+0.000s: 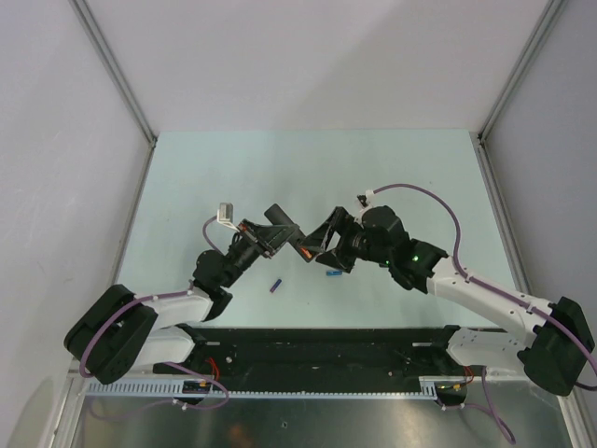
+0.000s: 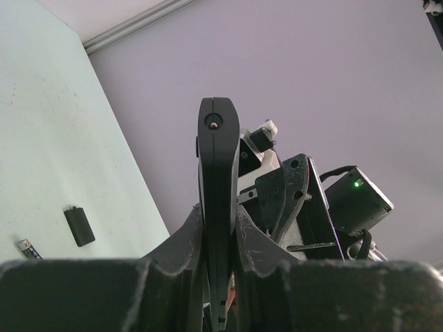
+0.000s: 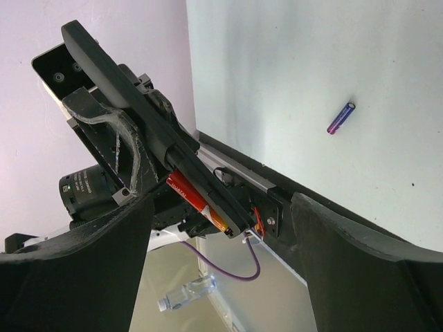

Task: Load the batteries into the remote control
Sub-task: Load the battery into the remote control.

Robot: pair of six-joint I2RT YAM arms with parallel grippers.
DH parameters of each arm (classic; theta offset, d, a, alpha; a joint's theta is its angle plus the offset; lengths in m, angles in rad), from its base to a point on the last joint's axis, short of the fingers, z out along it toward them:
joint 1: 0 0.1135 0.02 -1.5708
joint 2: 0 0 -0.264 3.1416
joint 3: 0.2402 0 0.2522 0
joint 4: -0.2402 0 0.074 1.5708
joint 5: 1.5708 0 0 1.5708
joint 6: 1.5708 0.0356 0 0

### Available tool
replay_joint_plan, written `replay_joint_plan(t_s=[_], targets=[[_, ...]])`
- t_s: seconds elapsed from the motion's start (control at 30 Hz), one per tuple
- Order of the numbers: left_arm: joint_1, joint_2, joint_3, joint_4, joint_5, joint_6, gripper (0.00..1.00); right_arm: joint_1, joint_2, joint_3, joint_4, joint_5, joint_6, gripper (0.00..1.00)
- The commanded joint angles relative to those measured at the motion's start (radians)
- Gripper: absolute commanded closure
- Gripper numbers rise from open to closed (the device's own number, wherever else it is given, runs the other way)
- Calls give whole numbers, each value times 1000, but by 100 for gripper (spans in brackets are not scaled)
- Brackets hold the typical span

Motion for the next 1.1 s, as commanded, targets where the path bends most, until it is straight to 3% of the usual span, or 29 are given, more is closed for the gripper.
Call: replay_joint_plan(t_s=[0.0,1.07], targets=[[-5,-19,-2,131,-15,24,100,-4,9,8,54,11,16,16],[-11,-31,-4,137,-22,18,100,-7,67,14,74,22,13,31]])
